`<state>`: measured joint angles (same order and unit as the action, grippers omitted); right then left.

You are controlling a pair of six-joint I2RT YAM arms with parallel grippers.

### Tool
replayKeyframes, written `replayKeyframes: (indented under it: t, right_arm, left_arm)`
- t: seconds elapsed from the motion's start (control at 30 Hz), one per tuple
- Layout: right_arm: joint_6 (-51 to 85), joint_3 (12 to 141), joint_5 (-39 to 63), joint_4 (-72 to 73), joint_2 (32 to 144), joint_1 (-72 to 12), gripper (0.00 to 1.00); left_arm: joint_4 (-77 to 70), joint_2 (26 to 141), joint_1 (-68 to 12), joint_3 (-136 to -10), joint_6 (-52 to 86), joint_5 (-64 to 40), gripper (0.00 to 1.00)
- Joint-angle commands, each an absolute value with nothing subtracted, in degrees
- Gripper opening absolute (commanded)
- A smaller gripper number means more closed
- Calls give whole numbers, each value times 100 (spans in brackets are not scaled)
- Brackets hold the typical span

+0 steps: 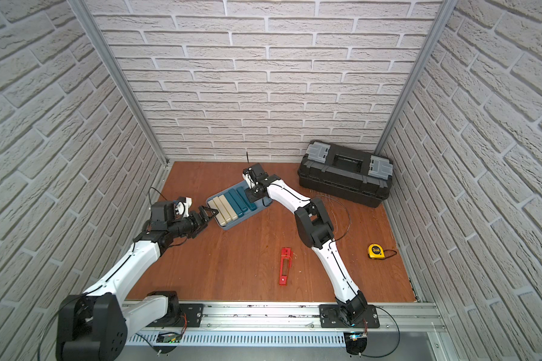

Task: Put the pruning pliers into the storage box
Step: Place the pruning pliers in the storage box.

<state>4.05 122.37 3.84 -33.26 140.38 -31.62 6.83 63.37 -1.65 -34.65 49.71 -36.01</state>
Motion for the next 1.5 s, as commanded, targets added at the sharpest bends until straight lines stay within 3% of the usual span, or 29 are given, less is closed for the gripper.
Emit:
replayKeyframes:
  t: [0.0,0.63,1.2,1.47]
  right_arm:
    - [365,12347,387,-3411,14195,-3138,25]
    - [476,12379,509,-3368,14286,-2948,26]
    - [637,12667,1833,-3355,14642,-3004,25]
    - [517,12687,1602,-3401,14570,-3006,25]
  left_arm:
    - [463,6362,-194,-3533,4950,-3577,98]
    - [448,6434,-202,-3578,4966,-3577,98]
    - [520,6346,-202,-3558,4923,-3552,98]
    - [510,6293,-215,-3507,4952,-3551,98]
